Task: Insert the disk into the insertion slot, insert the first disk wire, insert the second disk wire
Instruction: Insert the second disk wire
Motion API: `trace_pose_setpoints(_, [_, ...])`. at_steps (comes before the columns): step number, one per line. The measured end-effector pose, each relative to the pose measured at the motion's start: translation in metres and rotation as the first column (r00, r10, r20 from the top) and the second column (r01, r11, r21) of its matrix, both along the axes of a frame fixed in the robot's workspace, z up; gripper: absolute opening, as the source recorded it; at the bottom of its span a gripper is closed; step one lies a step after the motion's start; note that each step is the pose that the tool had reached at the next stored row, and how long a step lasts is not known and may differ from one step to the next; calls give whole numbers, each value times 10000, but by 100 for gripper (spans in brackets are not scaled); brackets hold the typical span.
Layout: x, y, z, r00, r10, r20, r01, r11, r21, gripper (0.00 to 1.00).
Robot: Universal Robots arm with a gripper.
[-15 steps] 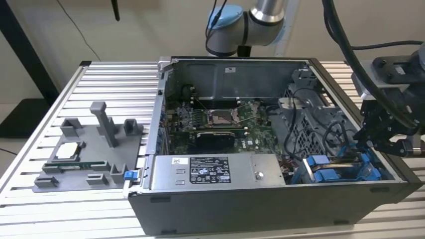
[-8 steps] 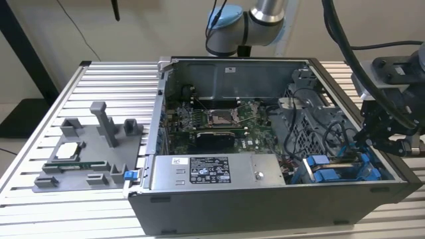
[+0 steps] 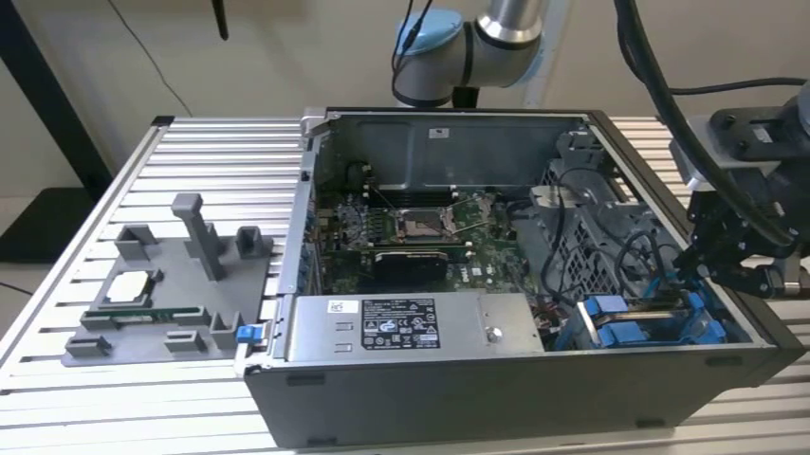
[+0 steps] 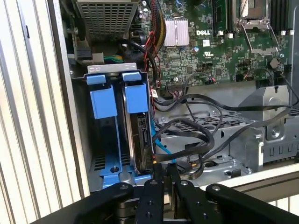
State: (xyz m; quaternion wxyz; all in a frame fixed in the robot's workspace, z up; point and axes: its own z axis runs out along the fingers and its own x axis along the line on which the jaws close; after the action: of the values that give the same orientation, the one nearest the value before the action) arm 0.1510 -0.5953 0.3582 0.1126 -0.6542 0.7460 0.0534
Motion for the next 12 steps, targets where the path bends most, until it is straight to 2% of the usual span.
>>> trace_pose_setpoints(4, [-16,-2,13,10000,-3,0,3,10000,34,0])
trace_pose_setpoints(8, [-54,-1,82,10000,-2,-1,2,9999,163,0])
trace_pose_setpoints(12, [-142,-1,183,10000,-3,0,3,9995,328,0])
